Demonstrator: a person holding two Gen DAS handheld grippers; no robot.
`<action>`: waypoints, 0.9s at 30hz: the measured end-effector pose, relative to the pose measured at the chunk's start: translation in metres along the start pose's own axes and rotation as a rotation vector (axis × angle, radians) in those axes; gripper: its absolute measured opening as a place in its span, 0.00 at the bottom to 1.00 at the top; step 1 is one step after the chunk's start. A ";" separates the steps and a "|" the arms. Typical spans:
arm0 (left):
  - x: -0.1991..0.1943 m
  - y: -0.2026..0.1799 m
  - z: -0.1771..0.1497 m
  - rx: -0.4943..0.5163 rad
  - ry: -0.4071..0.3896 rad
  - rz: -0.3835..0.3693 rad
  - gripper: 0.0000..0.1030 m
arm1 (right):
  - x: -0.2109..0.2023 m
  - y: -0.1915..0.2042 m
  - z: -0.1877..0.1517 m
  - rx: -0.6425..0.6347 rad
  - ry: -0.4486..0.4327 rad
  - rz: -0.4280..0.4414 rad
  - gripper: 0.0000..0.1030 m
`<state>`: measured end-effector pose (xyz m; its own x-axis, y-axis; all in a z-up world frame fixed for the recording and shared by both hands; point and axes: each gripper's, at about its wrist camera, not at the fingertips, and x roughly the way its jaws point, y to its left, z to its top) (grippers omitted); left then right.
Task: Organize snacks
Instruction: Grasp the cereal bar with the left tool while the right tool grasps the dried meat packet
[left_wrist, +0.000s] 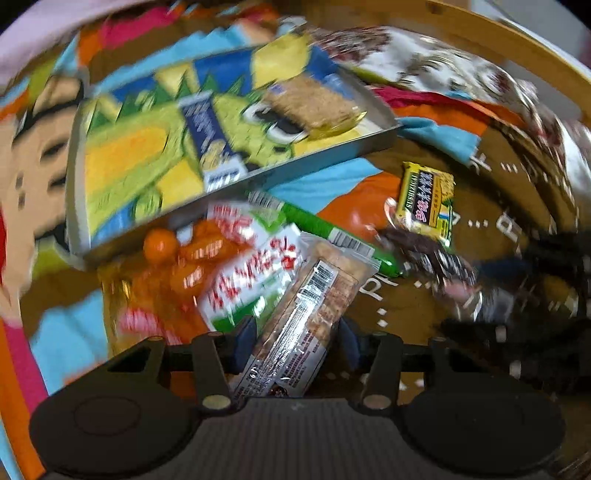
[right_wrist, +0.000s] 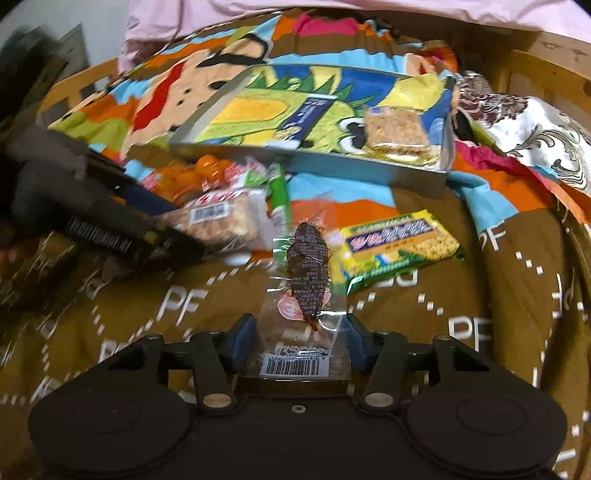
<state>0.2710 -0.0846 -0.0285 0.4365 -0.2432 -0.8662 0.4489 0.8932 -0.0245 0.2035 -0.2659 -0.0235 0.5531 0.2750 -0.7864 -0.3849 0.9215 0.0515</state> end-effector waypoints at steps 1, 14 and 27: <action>-0.001 0.003 0.000 -0.052 0.023 -0.017 0.51 | -0.002 0.002 -0.003 -0.022 0.003 -0.002 0.53; 0.010 -0.001 -0.016 -0.043 0.047 -0.007 0.67 | 0.021 0.011 0.005 -0.041 -0.043 -0.056 0.71; -0.005 -0.002 -0.019 -0.143 0.041 0.016 0.47 | 0.002 0.007 0.002 0.002 -0.077 -0.064 0.49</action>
<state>0.2528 -0.0782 -0.0341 0.4095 -0.2158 -0.8864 0.3252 0.9423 -0.0791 0.2036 -0.2580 -0.0235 0.6315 0.2358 -0.7387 -0.3458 0.9383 0.0039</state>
